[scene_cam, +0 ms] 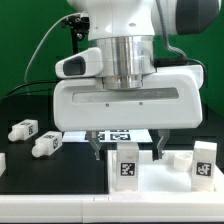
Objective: Assemble square table
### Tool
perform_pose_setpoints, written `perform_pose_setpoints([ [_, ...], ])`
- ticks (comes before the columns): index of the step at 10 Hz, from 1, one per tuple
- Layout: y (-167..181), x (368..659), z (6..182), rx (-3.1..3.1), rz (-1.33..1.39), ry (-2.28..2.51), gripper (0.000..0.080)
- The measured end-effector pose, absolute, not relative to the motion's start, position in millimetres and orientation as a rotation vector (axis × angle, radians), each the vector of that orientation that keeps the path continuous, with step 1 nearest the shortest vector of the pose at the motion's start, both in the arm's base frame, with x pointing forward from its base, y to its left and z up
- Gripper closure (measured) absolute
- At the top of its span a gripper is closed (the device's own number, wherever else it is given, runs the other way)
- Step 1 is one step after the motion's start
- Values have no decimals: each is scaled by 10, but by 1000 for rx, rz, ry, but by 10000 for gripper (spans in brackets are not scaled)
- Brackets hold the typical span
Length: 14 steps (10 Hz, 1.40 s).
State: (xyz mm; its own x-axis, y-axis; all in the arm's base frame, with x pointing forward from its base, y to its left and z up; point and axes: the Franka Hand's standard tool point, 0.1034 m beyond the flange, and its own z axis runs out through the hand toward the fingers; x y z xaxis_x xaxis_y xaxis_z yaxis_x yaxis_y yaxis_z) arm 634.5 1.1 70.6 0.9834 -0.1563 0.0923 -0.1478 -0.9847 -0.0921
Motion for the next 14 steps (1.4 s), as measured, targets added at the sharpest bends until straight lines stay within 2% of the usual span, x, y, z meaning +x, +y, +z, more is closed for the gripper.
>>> perform_pose_setpoints([
  [2, 0, 6346, 706, -3040, -151, 268, 151],
  [3, -2, 6346, 705, -3037, -150, 295, 240],
  [4, -1, 6346, 704, -3025, -147, 368, 423],
  [5, -1, 6345, 703, -3007, -141, 475, 423],
  [6, -20, 6343, 703, -2982, -135, 605, 515],
  [8, -84, 6336, 704, -2901, -201, 866, 515],
  [10, -38, 6307, 706, -2752, -144, 1259, 515],
  [12, -150, 6336, 710, -2649, -122, 1437, 514],
  [14, -109, 6325, 702, -2519, -102, 1646, 514],
])
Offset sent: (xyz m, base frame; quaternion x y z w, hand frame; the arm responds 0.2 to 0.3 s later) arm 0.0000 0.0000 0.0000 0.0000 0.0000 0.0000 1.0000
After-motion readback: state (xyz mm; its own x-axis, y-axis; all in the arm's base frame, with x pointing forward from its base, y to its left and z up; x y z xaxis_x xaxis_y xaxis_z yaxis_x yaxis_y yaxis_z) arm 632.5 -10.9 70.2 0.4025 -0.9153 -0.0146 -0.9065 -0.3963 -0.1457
